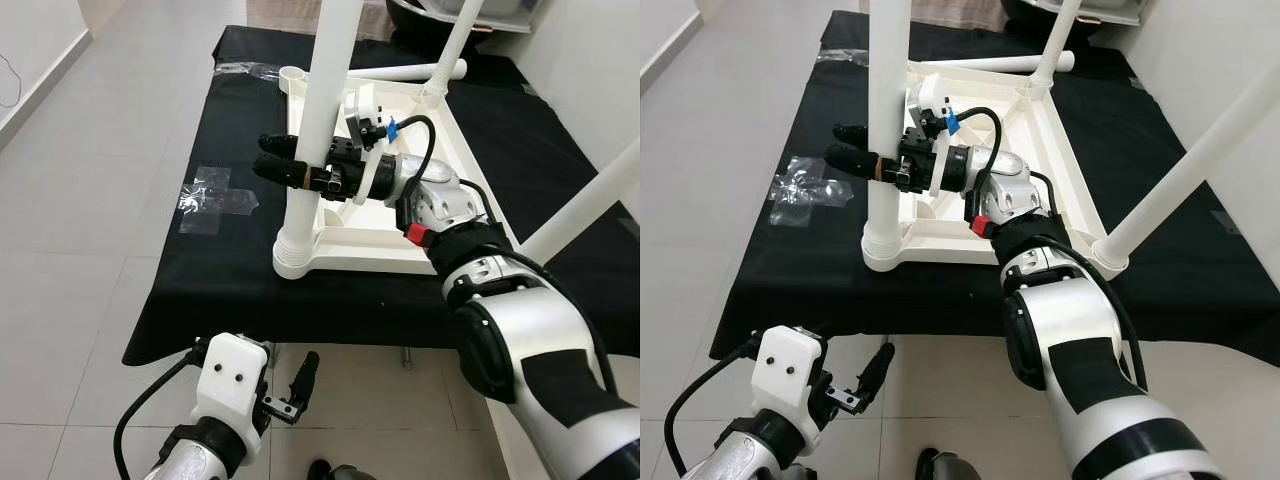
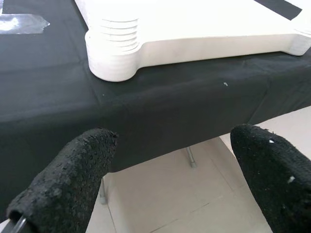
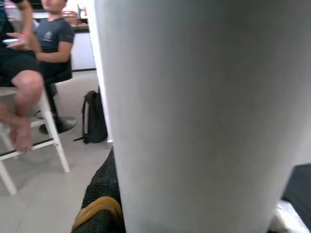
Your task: Building children table
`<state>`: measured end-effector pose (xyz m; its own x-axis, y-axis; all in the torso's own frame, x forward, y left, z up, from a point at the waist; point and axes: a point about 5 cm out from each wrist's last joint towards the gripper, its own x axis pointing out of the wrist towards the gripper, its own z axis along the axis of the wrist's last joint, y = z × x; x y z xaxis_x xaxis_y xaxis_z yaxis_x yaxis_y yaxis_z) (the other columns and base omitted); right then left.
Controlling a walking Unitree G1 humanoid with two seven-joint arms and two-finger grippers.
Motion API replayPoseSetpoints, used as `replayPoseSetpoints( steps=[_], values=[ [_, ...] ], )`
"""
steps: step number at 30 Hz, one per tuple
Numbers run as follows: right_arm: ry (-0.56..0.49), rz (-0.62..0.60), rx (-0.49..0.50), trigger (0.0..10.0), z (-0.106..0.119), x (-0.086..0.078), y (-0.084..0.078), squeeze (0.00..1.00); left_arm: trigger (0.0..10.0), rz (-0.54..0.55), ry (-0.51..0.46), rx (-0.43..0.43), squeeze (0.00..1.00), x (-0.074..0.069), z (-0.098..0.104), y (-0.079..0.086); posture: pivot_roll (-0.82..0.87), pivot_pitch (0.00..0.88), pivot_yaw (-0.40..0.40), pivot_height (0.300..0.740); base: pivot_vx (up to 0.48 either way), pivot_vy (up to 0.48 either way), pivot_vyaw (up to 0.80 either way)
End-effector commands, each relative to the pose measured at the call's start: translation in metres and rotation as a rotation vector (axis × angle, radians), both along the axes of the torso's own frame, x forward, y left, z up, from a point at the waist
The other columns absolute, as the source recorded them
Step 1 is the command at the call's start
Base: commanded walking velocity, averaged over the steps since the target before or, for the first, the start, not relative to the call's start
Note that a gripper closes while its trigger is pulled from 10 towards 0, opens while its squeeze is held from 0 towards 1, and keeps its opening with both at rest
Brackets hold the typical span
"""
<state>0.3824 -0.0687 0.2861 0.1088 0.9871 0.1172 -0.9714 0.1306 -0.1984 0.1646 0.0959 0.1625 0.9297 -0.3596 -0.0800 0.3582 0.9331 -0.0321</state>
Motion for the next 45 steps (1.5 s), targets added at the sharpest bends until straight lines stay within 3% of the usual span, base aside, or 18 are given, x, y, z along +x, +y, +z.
replayPoseSetpoints(
  steps=[1, 4, 12, 17, 22, 24, 27, 28, 32, 35, 37, 38, 42, 45],
  values=[
    [0.066, 0.083, -0.03, 10.0, -0.016, -0.004, -0.001, 0.0, 10.0, -0.005, 0.008, 0.015, 0.0, -0.003, 0.001, -0.001, 0.17, 0.256, -0.169, 0.74, 0.0, 0.0, 0.0],
    [0.081, 0.168, -0.049, 10.0, -0.02, -0.008, -0.002, 0.0, 10.0, -0.002, 0.006, 0.018, 0.0, -0.004, 0.002, -0.001, 0.17, 0.261, -0.174, 0.74, 0.0, 0.0, 0.0],
    [0.072, 0.199, -0.118, 10.0, -0.026, -0.01, 0.003, 0.0, 10.0, 0.0, 0.007, 0.027, 0.0, -0.003, 0.003, 0.0, 0.18, 0.271, -0.171, 0.74, 0.0, 0.0, 0.0],
    [0.063, 0.143, -0.171, 10.0, -0.033, -0.008, 0.011, 0.0, 10.0, 0.0, 0.007, 0.038, 0.0, -0.003, 0.004, 0.001, 0.19, 0.274, -0.173, 0.74, 0.0, 0.0, 0.0],
    [0.042, -0.003, -0.162, 10.0, -0.037, -0.002, 0.01, 0.0, 10.0, 0.009, -0.007, 0.039, 0.0, 0.0, 0.006, 0.003, 0.18, 0.277, -0.167, 0.74, 0.0, 0.0, 0.0],
    [0.042, -0.003, -0.162, 10.0, -0.037, -0.002, 0.01, 0.0, 10.0, 0.009, -0.007, 0.039, 0.0, 0.0, 0.006, 0.003, 0.18, 0.277, -0.167, 0.74, 0.0, 0.0, 0.0],
    [0.084, -0.184, -0.125, 10.0, -0.043, 0.006, 0.003, 0.0, 10.0, 0.02, -0.024, 0.038, 0.0, 0.008, 0.009, 0.006, 0.17, 0.276, -0.156, 0.74, 0.0, 0.0, 0.0],
    [0.084, -0.184, -0.125, 10.0, -0.043, 0.006, 0.003, 0.0, 10.0, 0.02, -0.024, 0.038, 0.0, 0.008, 0.009, 0.006, 0.17, 0.276, -0.156, 0.74, 0.0, 0.0, 0.0],
    [0.15, -0.524, -0.029, 10.0, -0.044, 0.021, -0.013, 0.0, 10.0, 0.014, -0.046, 0.054, 0.0, 0.016, 0.009, 0.009, 0.15, 0.264, -0.143, 0.74, 0.0, 0.0, 0.0],
    [0.174, -0.567, -0.024, 10.0, -0.046, 0.023, -0.016, 0.0, 10.0, 0.016, -0.049, 0.055, 0.0, 0.017, 0.009, 0.01, 0.15, 0.264, -0.143, 0.74, 0.0, 0.0, 0.0],
    [0.22, -0.783, 0.025, 10.0, -0.05, 0.03, -0.023, 0.0, 10.0, 0.031, -0.063, 0.067, 0.0, 0.022, 0.01, 0.014, 0.15, 0.247, -0.138, 0.74, 0.0, 0.0, 0.0],
    [0.22, -0.783, 0.025, 10.0, -0.05, 0.03, -0.023, 0.0, 10.0, 0.031, -0.063, 0.067, 0.0, 0.022, 0.01, 0.014, 0.15, 0.247, -0.138, 0.74, 0.0, 0.0, 0.0],
    [0.293, -1.029, 0.04, 10.0, -0.061, 0.033, -0.022, 0.0, 10.0, 0.042, -0.076, 0.079, 0.0, 0.028, 0.011, 0.018, 0.15, 0.233, -0.139, 0.74, 0.0, 0.0, 0.0],
    [0.323, -1.086, 0.031, 10.0, -0.065, 0.033, -0.021, 0.0, 10.0, 0.041, -0.077, 0.081, 0.0, 0.029, 0.011, 0.019, 0.15, 0.23, -0.14, 0.74, 0.0, 0.0, 0.0]
  ],
)
